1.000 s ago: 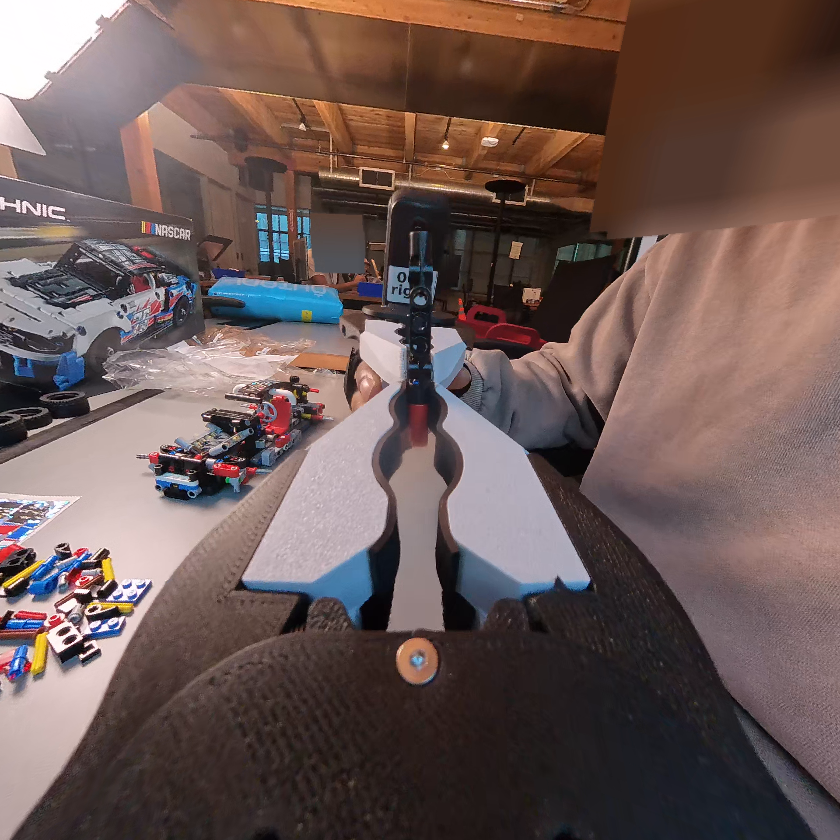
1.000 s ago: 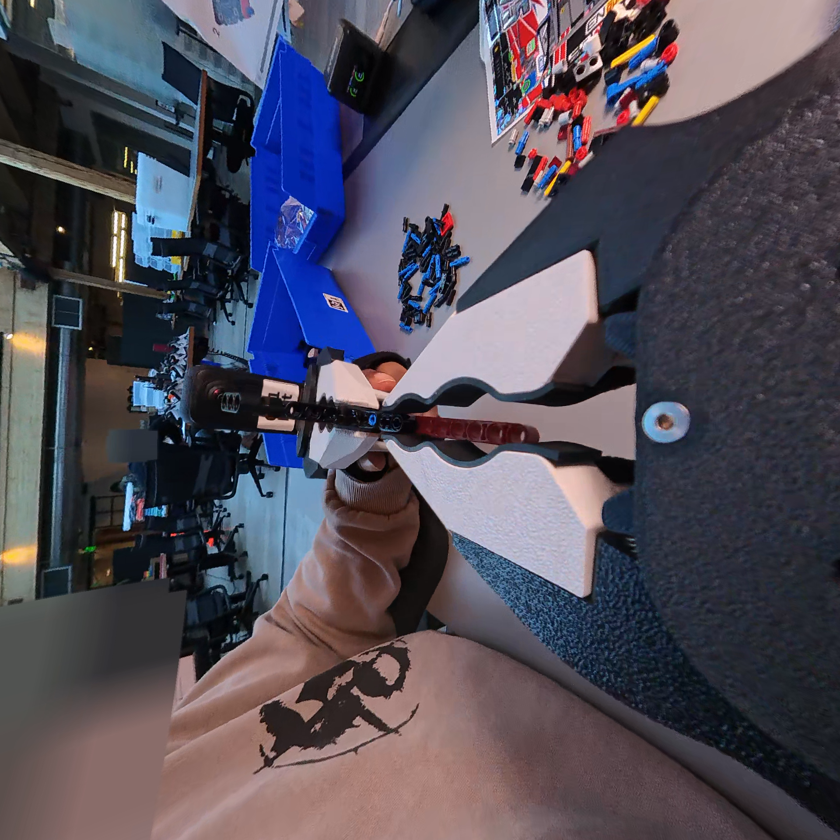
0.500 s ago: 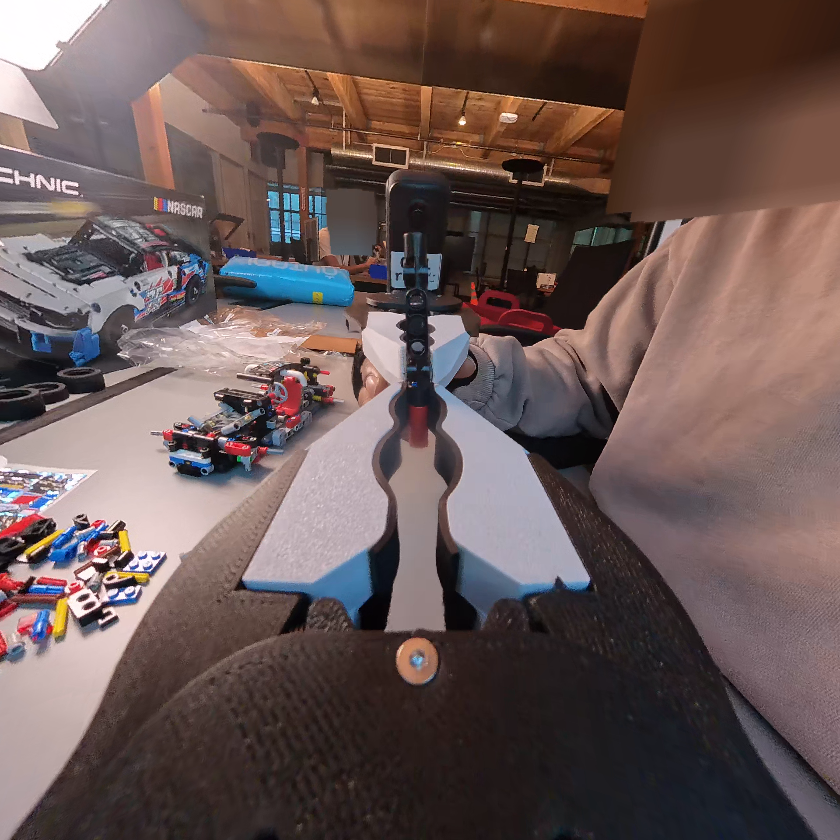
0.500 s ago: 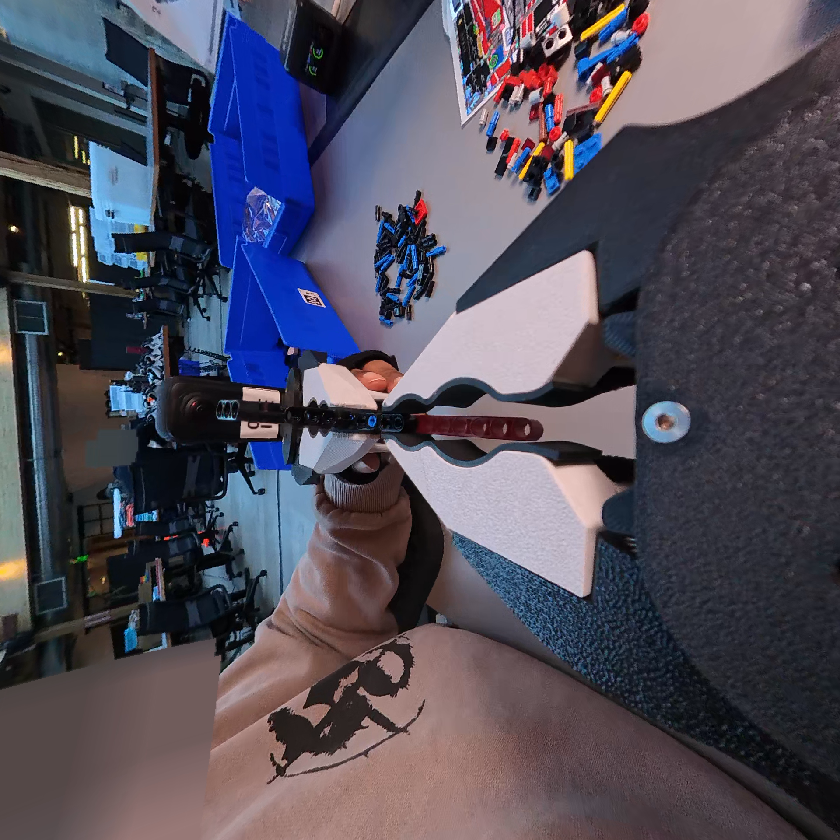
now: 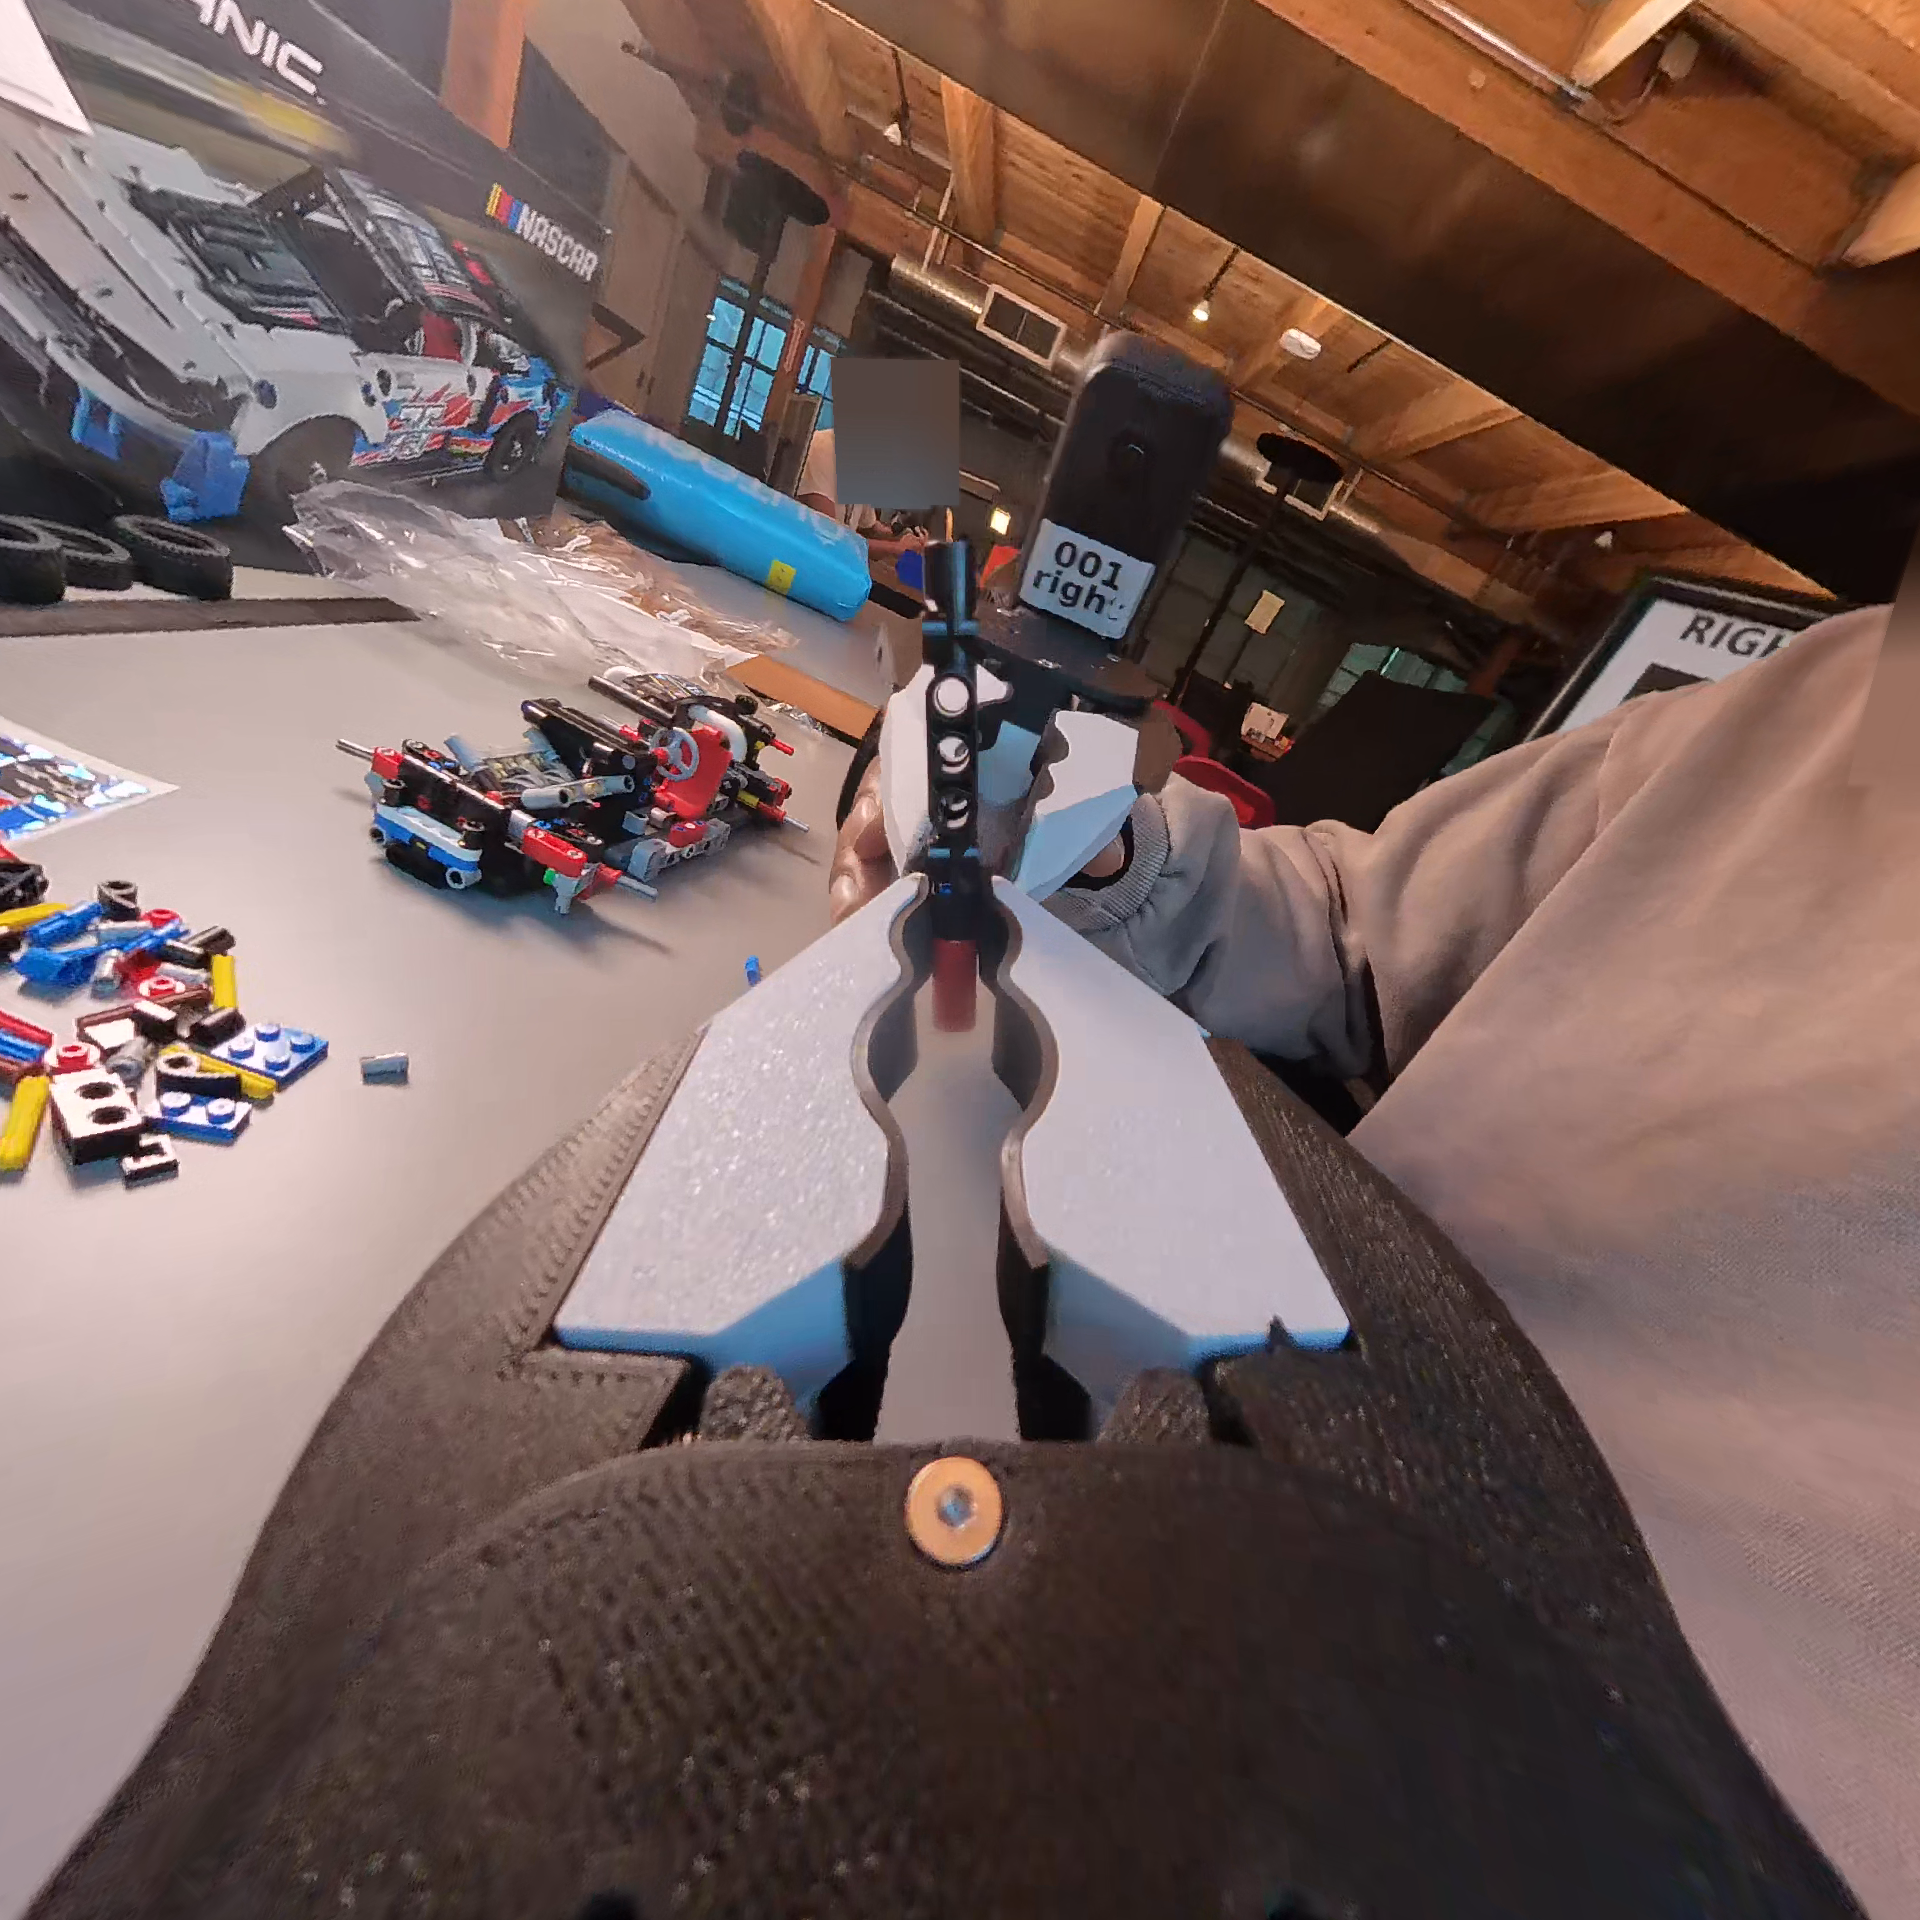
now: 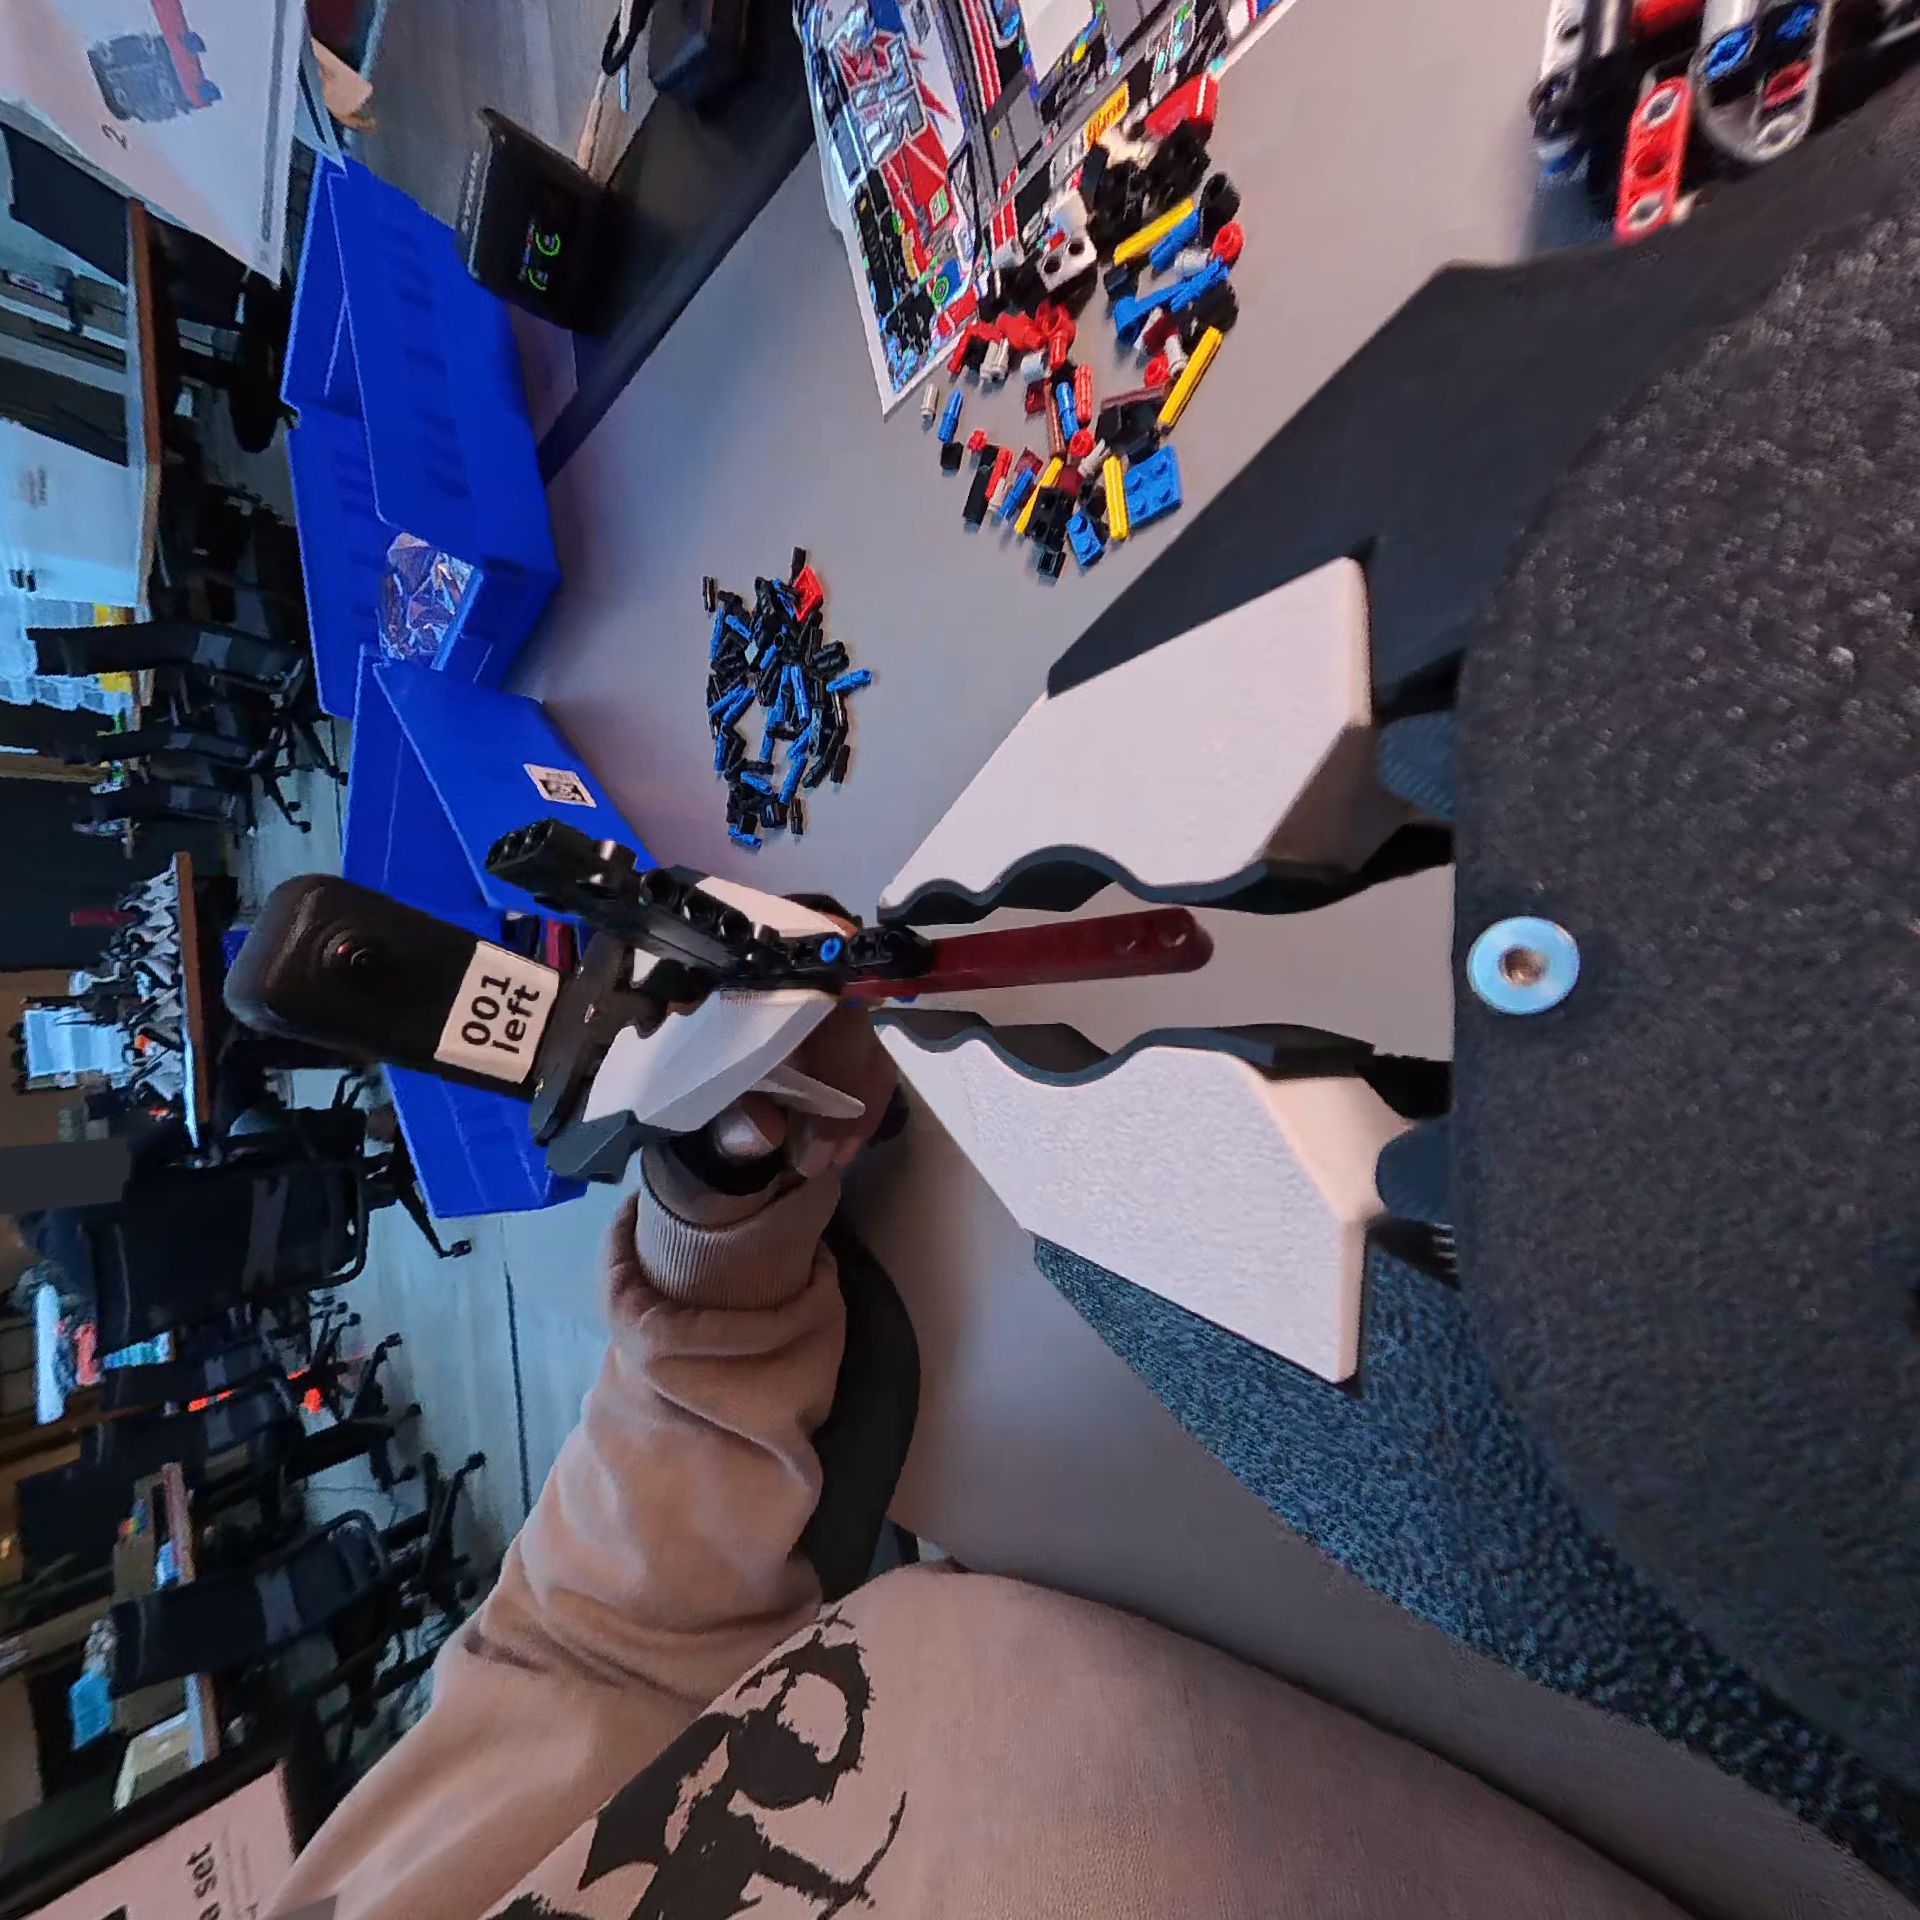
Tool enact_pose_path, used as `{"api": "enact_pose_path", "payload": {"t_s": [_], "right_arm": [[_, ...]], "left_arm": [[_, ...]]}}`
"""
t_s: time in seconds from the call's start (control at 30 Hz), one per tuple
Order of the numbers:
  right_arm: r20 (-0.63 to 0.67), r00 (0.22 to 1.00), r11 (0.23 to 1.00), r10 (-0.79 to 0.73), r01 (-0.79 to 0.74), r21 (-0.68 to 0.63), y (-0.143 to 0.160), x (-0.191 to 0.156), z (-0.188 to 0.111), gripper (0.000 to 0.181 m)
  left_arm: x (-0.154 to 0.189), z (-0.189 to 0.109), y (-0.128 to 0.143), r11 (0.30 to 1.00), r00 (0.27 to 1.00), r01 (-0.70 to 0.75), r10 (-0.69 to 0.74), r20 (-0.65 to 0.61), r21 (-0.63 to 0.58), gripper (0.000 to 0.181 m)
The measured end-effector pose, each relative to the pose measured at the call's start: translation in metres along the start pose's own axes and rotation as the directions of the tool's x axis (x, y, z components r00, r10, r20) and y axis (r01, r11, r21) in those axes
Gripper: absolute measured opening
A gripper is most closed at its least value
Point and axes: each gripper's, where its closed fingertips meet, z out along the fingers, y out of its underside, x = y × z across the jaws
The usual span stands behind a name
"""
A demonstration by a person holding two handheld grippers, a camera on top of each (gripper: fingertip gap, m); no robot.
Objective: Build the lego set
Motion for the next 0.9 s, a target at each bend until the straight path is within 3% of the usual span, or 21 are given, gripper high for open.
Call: {"api": "enact_pose_path", "payload": {"t_s": [0.17, 0.4, 0.57, 0.63, 0.9], "right_arm": [[-0.188, 0.944, 0.962, -0.269, 0.254, -0.103, 0.018, 0.018, -0.015, 0.023], [-0.279, 0.804, 0.845, -0.526, 0.456, -0.28, 0.039, 0.036, -0.016, 0.026], [-0.24, 0.796, 0.822, -0.555, 0.481, -0.303, 0.048, 0.03, -0.009, 0.006], [-0.239, 0.784, 0.81, -0.572, 0.495, -0.315, 0.048, 0.03, -0.008, 0.006], [-0.189, 0.915, 0.928, -0.357, 0.323, -0.186, 0.045, 0.027, -0.009, 0.005]], "left_arm": [[-0.025, -0.004, 0.002, 0.985, 0.982, 0.17, -0.172, 0.076, 0.036, 0.005], [-0.042, -0.001, 0.019, 0.933, 0.927, 0.359, -0.357, 0.117, 0.009, 0.005], [-0.043, 0.004, 0.026, 0.919, 0.912, 0.394, -0.389, 0.13, -0.016, 0.005], [-0.043, 0.003, 0.026, 0.916, 0.908, 0.402, -0.397, 0.131, -0.011, 0.005], [-0.043, 0.0, 0.021, 0.916, 0.908, 0.402, -0.4, 0.124, 0.01, 0.01]]}}
